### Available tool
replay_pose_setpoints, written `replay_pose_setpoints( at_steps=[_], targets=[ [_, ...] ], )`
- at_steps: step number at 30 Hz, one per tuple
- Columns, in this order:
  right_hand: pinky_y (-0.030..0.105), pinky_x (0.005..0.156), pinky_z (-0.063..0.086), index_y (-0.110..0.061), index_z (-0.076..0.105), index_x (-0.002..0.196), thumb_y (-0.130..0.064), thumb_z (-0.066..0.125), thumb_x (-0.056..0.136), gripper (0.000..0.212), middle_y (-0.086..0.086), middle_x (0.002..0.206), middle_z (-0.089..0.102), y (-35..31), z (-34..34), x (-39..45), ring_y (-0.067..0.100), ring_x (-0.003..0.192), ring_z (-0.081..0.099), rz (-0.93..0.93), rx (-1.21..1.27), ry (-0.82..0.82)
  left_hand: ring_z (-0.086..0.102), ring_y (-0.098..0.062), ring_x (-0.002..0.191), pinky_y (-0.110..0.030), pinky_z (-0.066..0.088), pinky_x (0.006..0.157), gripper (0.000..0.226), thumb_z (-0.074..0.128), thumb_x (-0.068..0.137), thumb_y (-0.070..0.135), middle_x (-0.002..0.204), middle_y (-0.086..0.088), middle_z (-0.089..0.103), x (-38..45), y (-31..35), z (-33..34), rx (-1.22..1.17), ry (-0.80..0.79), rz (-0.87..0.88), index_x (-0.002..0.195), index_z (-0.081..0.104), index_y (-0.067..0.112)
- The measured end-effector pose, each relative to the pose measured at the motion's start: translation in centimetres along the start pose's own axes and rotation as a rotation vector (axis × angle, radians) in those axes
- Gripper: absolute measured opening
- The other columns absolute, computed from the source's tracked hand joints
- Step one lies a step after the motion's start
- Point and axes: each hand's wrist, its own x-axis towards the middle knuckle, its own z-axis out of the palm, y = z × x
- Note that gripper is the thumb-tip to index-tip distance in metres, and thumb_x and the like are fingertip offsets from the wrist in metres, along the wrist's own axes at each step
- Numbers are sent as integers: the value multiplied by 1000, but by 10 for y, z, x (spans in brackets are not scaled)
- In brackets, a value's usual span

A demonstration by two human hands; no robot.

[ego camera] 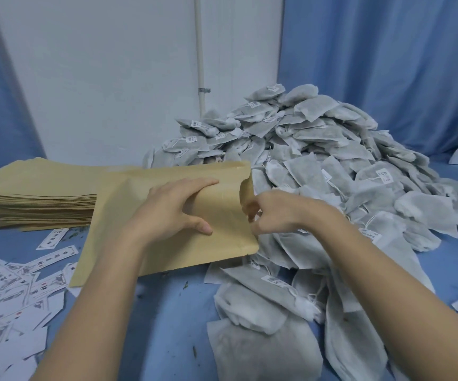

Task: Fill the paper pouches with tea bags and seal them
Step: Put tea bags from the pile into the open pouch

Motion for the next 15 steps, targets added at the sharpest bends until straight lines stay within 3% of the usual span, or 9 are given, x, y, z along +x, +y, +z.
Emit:
replay_pose_setpoints(
  at_steps=[2,6,10,12,15],
  targets=[
    [26,76,39,-24,52,108,-27,60,80,30,-3,105,53,-4,2,-2,16,94,49,-17,2,-15,41,-5,122,-37,27,110,82,87,57,24,121,29,46,-5,-2,-2,1,-9,-5,128,51,43],
    [25,77,39,-16,46,122,-25,63,78,48,0,116,52,3,7,-1,17,100,50,4,111,153,44,-4,121,-24,30,102,77,86,60,23,123,25,51,-13,-5,-16,-1,81,4,126,52,43],
    [34,82,49,-13,47,127,-44,73,65,74,1,122,57,3,15,-3,19,103,56,131,-115,-101,42,-1,119,-22,30,99,74,84,64,27,127,26,51,-15,-1,-39,24,90,-2,127,50,46],
    [36,76,54,-9,54,119,-37,73,66,62,5,111,63,-1,27,1,24,97,61,139,-246,-48,43,-2,120,-26,31,103,74,84,65,27,127,25,52,-17,1,-44,34,60,-28,128,49,46],
    [35,74,54,-11,64,104,-26,57,82,27,8,100,67,-2,30,5,25,91,61,92,-227,247,42,-7,126,-37,28,111,76,84,66,25,131,20,52,-23,-4,-41,33,11,-78,131,48,41]
  ],
)
